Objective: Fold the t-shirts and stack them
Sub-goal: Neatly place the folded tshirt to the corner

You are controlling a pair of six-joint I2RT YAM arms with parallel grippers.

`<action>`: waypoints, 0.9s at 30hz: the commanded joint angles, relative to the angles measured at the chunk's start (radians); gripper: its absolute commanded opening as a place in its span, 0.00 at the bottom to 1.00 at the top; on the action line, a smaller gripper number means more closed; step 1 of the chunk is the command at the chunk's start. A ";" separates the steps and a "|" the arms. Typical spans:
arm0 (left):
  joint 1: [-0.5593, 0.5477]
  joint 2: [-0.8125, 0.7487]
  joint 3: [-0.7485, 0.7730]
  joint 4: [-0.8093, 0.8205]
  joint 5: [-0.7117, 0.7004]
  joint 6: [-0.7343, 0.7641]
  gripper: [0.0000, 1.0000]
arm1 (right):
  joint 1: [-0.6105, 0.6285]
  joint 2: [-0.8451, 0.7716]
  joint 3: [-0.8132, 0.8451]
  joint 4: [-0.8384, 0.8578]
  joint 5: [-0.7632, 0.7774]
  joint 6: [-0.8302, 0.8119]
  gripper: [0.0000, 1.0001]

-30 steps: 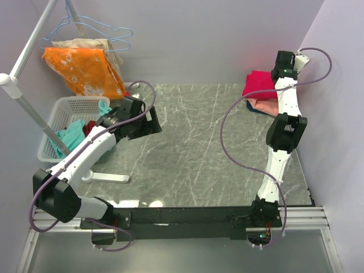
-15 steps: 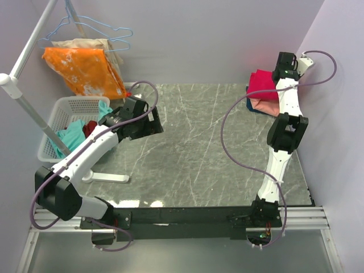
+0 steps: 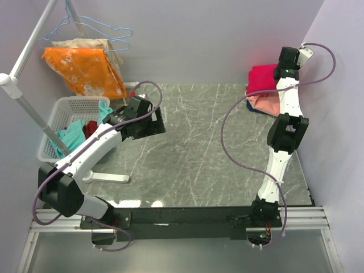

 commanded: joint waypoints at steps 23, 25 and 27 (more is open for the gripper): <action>-0.036 -0.028 0.020 -0.019 -0.060 -0.016 1.00 | 0.021 -0.062 -0.193 -0.107 0.260 0.137 0.66; -0.037 -0.029 0.020 -0.016 -0.065 -0.014 0.99 | 0.041 -0.132 -0.248 -0.070 0.291 0.101 0.76; -0.036 -0.031 0.018 -0.010 -0.065 -0.014 0.99 | 0.075 -0.192 -0.361 0.022 0.280 0.074 0.81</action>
